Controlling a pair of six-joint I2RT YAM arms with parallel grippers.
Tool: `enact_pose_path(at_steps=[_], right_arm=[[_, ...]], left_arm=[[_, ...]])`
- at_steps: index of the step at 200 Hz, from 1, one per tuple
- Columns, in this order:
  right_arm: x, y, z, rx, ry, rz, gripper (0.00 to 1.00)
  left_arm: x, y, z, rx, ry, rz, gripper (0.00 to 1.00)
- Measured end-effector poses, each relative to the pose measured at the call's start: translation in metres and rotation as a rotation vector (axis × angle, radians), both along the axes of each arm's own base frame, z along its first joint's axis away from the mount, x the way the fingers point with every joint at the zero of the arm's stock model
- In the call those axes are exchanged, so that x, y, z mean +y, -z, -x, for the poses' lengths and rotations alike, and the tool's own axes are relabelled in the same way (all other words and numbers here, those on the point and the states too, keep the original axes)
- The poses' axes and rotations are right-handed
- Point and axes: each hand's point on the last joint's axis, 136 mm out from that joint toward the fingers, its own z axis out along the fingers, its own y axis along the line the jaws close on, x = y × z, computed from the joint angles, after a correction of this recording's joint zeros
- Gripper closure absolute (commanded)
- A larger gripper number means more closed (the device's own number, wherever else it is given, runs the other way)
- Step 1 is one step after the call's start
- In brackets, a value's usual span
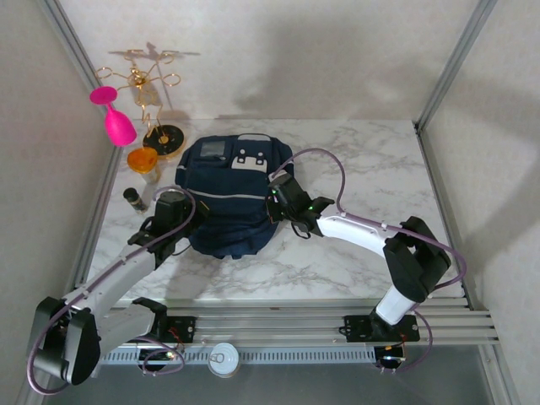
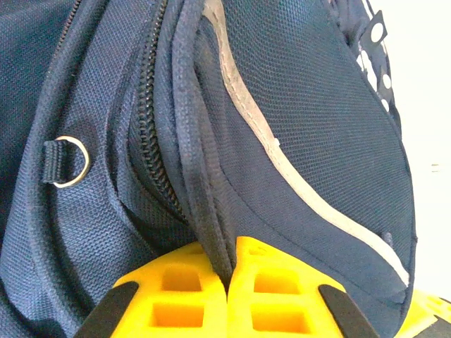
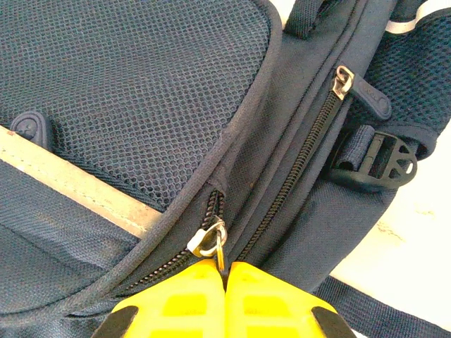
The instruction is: Pack the student bag
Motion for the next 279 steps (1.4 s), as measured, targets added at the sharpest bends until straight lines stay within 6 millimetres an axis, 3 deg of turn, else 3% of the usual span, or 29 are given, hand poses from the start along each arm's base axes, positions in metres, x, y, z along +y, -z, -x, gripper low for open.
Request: enact_pose_path(at_steps=[12,28,49,83,103,133,172,190,208,226,238,258,279], right_arm=[[-0.002,0.0,-0.001,0.002,0.004,0.002,0.75],[-0.014,-0.001,-0.006,-0.004,0.026,0.022,0.57],[-0.053,-0.015,-0.01,-0.047,0.118,0.038,0.31],[-0.104,-0.065,-0.009,-0.147,0.252,-0.037,0.17],[-0.143,-0.081,-0.017,-0.186,0.373,-0.073,0.05],[-0.22,-0.078,-0.021,-0.223,0.606,-0.091,0.01],[-0.288,-0.072,-0.017,-0.346,0.815,-0.105,0.01],[-0.319,-0.049,-0.01,-0.427,0.901,-0.065,0.01],[-0.344,-0.005,0.003,-0.451,0.945,0.001,0.01],[-0.357,0.03,0.01,-0.433,0.938,0.061,0.01],[-0.355,0.04,0.004,-0.435,0.896,0.072,0.01],[-0.339,0.036,-0.013,-0.48,0.785,0.048,0.01],[-0.323,0.024,-0.028,-0.552,0.681,0.003,0.01]], left_arm=[[0.0,0.001,0.0,0.002,0.01,-0.01,0.76],[0.005,0.001,0.0,-0.002,0.005,-0.028,0.58],[0.027,-0.01,0.002,-0.035,-0.053,-0.087,0.4],[0.05,-0.039,0.013,-0.126,-0.114,-0.169,0.18],[0.071,-0.049,0.018,-0.152,-0.19,-0.257,0.01],[0.109,-0.053,0.026,-0.145,-0.344,-0.4,0.01],[0.131,-0.045,0.026,-0.181,-0.404,-0.544,0.0],[0.144,-0.025,0.033,-0.197,-0.436,-0.654,0.01],[0.15,0.003,0.042,-0.225,-0.413,-0.753,0.01],[0.15,0.026,0.051,-0.26,-0.363,-0.824,0.01],[0.146,0.024,0.047,-0.303,-0.333,-0.851,0.01],[0.139,-0.009,0.032,-0.462,-0.334,-0.839,0.01],[0.133,-0.013,0.022,-0.513,-0.295,-0.835,0.01]])
